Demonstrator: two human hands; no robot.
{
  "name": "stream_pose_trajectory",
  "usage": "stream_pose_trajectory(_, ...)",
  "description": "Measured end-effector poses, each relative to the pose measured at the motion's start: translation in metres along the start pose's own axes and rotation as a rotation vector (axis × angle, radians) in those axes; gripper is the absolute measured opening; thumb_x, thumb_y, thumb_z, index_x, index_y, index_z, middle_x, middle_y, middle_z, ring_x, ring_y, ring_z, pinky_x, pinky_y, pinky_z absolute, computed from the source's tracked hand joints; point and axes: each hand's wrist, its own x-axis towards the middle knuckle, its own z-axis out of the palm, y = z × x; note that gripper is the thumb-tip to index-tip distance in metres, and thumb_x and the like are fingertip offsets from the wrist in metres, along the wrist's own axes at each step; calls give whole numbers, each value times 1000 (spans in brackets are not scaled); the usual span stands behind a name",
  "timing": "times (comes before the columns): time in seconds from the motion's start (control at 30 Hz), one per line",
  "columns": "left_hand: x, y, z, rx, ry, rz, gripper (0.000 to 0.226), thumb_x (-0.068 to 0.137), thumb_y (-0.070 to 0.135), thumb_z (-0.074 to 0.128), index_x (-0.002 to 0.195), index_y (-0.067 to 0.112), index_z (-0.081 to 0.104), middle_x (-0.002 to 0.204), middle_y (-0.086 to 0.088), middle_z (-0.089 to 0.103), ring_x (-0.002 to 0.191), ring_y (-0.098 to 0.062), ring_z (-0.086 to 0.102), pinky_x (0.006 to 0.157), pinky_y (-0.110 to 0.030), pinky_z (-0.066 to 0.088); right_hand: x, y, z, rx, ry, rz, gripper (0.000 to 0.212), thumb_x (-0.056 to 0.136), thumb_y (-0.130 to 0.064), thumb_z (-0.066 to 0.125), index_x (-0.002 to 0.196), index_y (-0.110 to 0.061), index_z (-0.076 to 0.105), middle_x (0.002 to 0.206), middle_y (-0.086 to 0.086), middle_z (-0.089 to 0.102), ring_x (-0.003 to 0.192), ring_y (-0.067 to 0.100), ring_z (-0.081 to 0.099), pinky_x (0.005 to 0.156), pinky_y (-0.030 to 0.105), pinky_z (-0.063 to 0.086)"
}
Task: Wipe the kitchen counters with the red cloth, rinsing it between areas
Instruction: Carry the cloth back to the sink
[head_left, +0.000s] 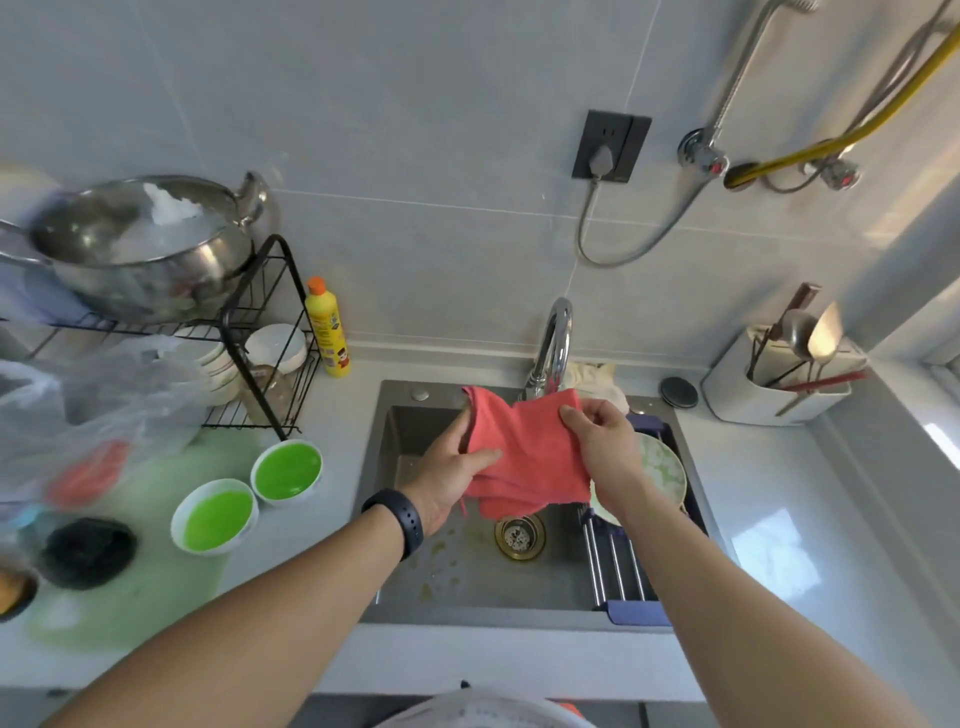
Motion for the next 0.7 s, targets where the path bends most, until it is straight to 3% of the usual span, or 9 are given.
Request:
stream_pose_trajectory(0.13, 4, -5, 8, 38, 4, 3, 65, 95, 21, 70, 149, 47, 46, 121, 8, 74, 113, -19, 70, 98, -41, 57, 4, 5, 5, -47, 4, -49, 8, 95, -26, 70, 101, -21, 70, 92, 8, 72, 81, 18, 66, 73, 37, 55)
stream_pose_trajectory(0.2, -1, -7, 18, 27, -16, -7, 51, 97, 22, 65, 141, 47, 55, 120, 9, 75, 113, -17, 69, 94, -35, 57, -1, 8, 9, -48, -63, -68, 9, 97, -28, 69, 105, -25, 68, 95, 0, 74, 86, 15, 69, 77, 35, 56)
stream_pose_trajectory(0.33, -2, -7, 37, -11, -100, -58, 30, 102, 15, 49, 122, 18, 71, 104, -17, 76, 99, -34, 73, 92, -54, 60, -17, 18, 21, -35, -271, -93, 32, 94, -37, 72, 124, -29, 64, 111, -8, 74, 103, 9, 72, 93, 34, 57)
stream_pose_trajectory(0.4, -1, -8, 40, 23, -57, -53, 30, 100, 8, 47, 117, 12, 71, 102, -18, 74, 99, -34, 72, 93, -55, 58, -19, 22, 19, 1, -251, -60, 43, 90, -41, 77, 128, -29, 61, 111, -5, 73, 101, 10, 72, 93, 36, 59)
stream_pose_trajectory(0.5, 0, -10, 41, 70, -22, -35, 32, 98, 2, 47, 118, 11, 70, 106, -20, 75, 100, -35, 71, 89, -45, 60, -17, 28, 8, 141, -273, 23, 45, 87, -40, 81, 127, -23, 67, 111, 7, 75, 103, 23, 74, 97, 48, 59)
stream_pose_trajectory(0.6, 2, -12, 43, 119, -34, 32, 31, 91, 15, 58, 118, 20, 71, 112, -18, 75, 107, -37, 71, 98, -50, 58, -18, 33, -3, 290, -311, 67, 40, 90, -32, 80, 125, -16, 70, 120, 26, 70, 107, 38, 72, 97, 57, 57)
stream_pose_trajectory(0.7, -1, -14, 52, 116, -51, 53, 37, 85, 26, 70, 121, 20, 63, 109, -11, 77, 102, -29, 74, 89, -41, 60, -23, 35, -12, 316, -350, 81, 54, 86, -41, 83, 132, -20, 65, 122, 25, 68, 108, 38, 73, 93, 57, 59)
